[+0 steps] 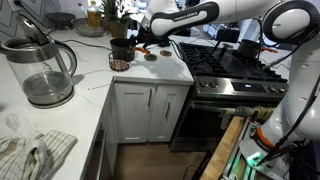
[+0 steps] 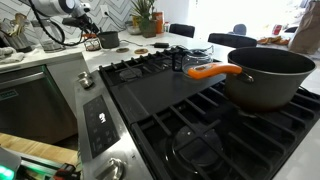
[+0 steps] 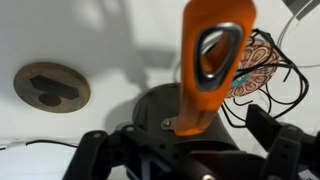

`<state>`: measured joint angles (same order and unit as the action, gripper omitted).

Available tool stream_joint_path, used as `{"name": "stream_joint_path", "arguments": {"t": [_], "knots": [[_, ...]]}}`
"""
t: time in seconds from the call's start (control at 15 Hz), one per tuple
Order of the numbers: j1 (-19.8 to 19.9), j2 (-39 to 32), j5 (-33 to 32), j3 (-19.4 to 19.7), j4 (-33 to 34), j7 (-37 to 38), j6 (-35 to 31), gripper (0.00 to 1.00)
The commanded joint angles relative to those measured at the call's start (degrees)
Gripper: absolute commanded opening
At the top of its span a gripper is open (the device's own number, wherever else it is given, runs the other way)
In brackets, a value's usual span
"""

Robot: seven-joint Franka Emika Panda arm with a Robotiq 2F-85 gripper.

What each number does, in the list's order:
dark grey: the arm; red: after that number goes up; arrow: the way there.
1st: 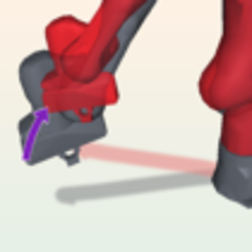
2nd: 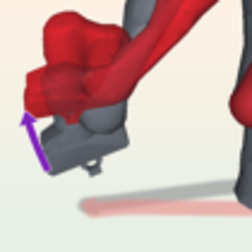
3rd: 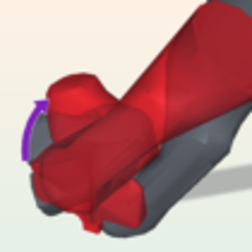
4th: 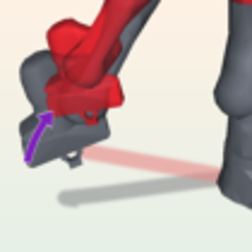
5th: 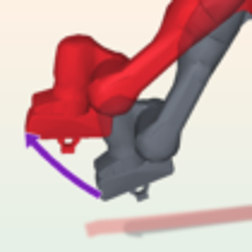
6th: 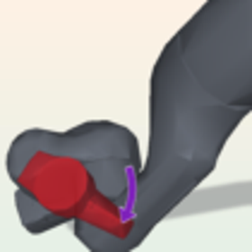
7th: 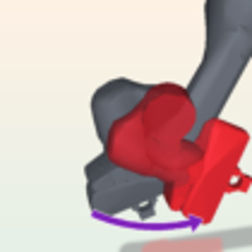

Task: Pick up the gray pot from the kitchen counter and put it on the top left cooker on the hob of the stove

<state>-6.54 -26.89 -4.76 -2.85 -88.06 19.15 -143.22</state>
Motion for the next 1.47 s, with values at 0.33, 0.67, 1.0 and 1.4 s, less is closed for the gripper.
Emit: {"name": "stream_joint_path", "arguments": {"t": [0.33,0.67,1.0,1.4], "knots": [[-1.6,-4.6,0.4,1.9,5.1,-0.6,-0.9,0.63],[-1.9,-5.5,0.5,2.2,6.1,-0.8,-0.8,0.23],[-2.9,-5.1,-0.4,3.1,6.4,-0.4,-0.2,0.08],[-4.4,-4.0,-3.2,4.7,6.6,-0.2,-2.9,0.08]]}}
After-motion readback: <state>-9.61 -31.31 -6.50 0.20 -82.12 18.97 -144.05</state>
